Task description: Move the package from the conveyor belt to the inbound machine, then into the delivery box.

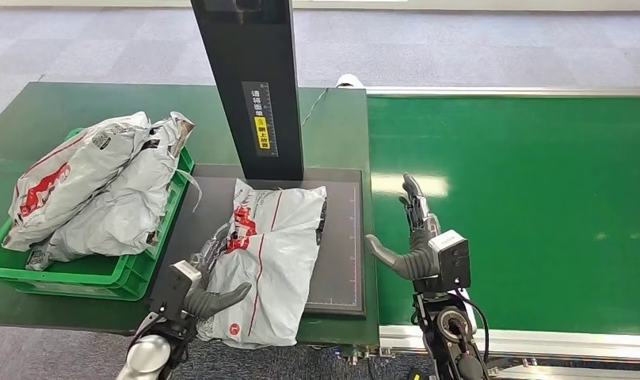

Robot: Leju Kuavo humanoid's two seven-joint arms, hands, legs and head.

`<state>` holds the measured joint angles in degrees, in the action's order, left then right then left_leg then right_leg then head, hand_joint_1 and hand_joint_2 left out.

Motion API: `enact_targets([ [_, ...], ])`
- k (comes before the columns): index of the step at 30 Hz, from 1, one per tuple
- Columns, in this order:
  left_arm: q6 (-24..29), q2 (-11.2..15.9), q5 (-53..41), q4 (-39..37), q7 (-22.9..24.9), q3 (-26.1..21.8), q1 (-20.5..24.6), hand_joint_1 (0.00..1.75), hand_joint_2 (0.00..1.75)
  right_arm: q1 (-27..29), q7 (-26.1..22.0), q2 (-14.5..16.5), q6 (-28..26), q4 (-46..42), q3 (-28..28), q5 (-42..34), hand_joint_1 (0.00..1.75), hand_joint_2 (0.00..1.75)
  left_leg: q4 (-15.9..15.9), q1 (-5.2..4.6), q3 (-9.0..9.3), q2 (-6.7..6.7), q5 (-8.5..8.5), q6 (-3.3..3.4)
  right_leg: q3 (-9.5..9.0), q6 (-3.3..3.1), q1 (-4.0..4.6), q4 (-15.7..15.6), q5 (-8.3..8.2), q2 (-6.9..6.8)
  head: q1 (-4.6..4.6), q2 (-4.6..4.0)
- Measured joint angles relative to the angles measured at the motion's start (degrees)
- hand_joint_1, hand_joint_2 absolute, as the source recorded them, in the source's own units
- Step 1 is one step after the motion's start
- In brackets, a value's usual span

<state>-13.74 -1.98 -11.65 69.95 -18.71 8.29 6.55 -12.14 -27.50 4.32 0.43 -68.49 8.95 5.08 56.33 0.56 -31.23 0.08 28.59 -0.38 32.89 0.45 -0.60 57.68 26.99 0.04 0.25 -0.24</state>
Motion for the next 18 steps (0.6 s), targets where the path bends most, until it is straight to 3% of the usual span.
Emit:
enact_targets([
  [8,1.87,0.97,-2.97,-10.91,0.09,4.55,6.28,0.0,1.75,0.23,0.64,-0.37,0.99,-0.1,-0.27,-0.44,0.0,1.75,0.0,0.0,0.03,-0.01,-0.04,0.03,-0.07,0.0,0.0,0.01,-0.01,-0.01,0.0,0.0],
  [18,2.04,1.45,-2.98,-14.42,-0.41,6.53,8.64,0.0,1.75,0.23,0.69,-0.58,1.04,-0.1,-0.27,-0.53,0.0,1.75,0.0,-0.01,0.19,-0.03,-0.05,0.04,-0.28,0.0,-0.01,0.0,-0.01,-0.04,0.0,0.0],
])
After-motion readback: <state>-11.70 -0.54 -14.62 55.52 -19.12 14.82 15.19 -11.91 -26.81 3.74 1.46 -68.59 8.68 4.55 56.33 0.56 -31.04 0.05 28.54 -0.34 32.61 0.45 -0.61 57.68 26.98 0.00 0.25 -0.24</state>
